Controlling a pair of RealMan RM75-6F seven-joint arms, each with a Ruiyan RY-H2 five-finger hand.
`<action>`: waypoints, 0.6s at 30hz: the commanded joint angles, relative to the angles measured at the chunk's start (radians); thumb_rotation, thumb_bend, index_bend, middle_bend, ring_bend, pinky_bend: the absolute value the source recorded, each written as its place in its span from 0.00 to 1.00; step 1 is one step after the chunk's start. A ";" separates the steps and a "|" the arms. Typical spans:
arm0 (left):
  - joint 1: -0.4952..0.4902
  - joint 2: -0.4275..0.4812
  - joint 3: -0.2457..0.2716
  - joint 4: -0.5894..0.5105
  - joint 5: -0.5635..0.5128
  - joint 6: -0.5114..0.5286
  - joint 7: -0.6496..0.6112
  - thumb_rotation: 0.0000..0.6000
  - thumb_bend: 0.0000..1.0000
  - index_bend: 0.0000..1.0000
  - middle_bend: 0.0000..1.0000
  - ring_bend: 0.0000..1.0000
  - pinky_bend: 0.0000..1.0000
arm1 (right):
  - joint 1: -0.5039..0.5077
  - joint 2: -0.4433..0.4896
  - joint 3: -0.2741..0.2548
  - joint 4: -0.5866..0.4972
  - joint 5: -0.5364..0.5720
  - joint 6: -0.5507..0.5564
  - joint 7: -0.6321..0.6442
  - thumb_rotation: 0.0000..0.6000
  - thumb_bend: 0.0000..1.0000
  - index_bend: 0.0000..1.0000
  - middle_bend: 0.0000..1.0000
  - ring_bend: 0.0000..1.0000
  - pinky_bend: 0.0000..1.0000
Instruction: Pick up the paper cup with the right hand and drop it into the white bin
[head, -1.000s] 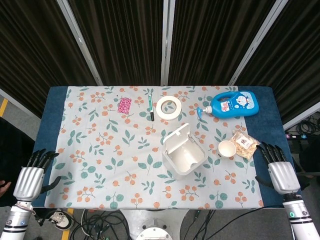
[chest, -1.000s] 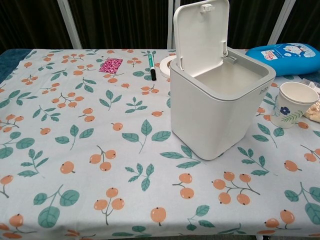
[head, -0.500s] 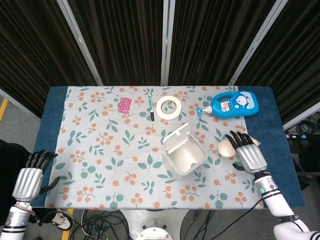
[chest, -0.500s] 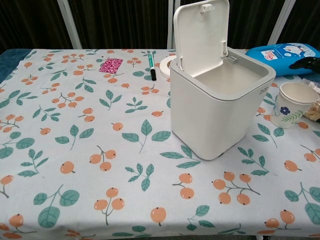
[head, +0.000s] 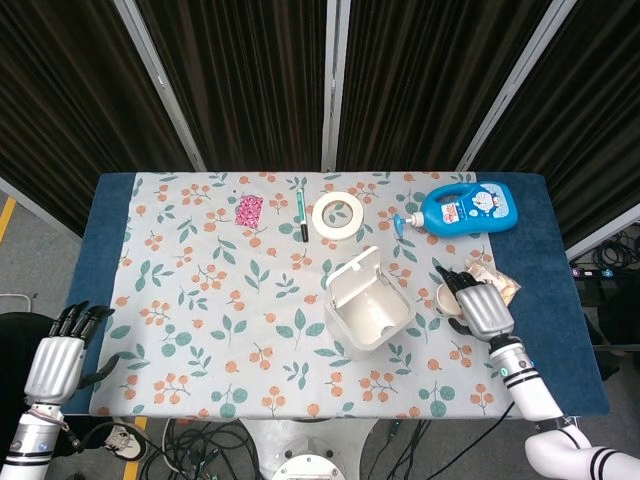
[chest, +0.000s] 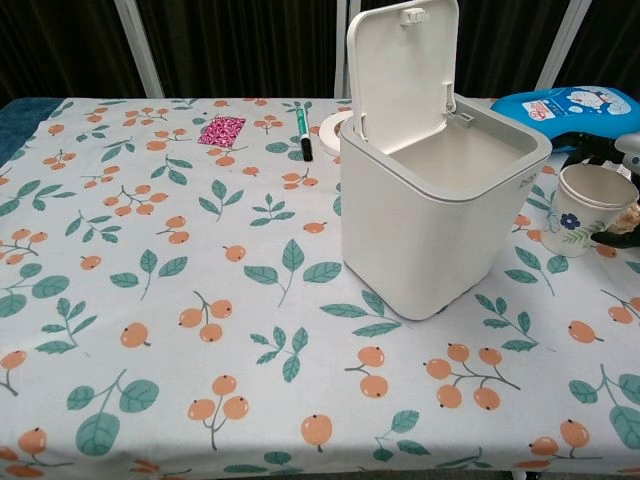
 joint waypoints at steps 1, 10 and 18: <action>0.000 0.000 -0.001 0.001 -0.001 -0.001 -0.002 1.00 0.24 0.20 0.18 0.08 0.11 | 0.000 -0.017 -0.012 0.028 -0.024 0.020 0.025 1.00 0.20 0.26 0.34 0.31 0.61; 0.000 -0.002 -0.002 0.006 0.006 0.008 -0.008 1.00 0.24 0.20 0.18 0.08 0.11 | -0.001 -0.019 -0.021 0.053 -0.074 0.086 0.082 1.00 0.25 0.43 0.41 0.38 0.63; -0.001 0.001 -0.003 -0.002 0.008 0.008 0.001 1.00 0.24 0.20 0.18 0.08 0.11 | -0.036 0.101 0.013 -0.069 -0.120 0.236 0.096 1.00 0.25 0.43 0.41 0.38 0.63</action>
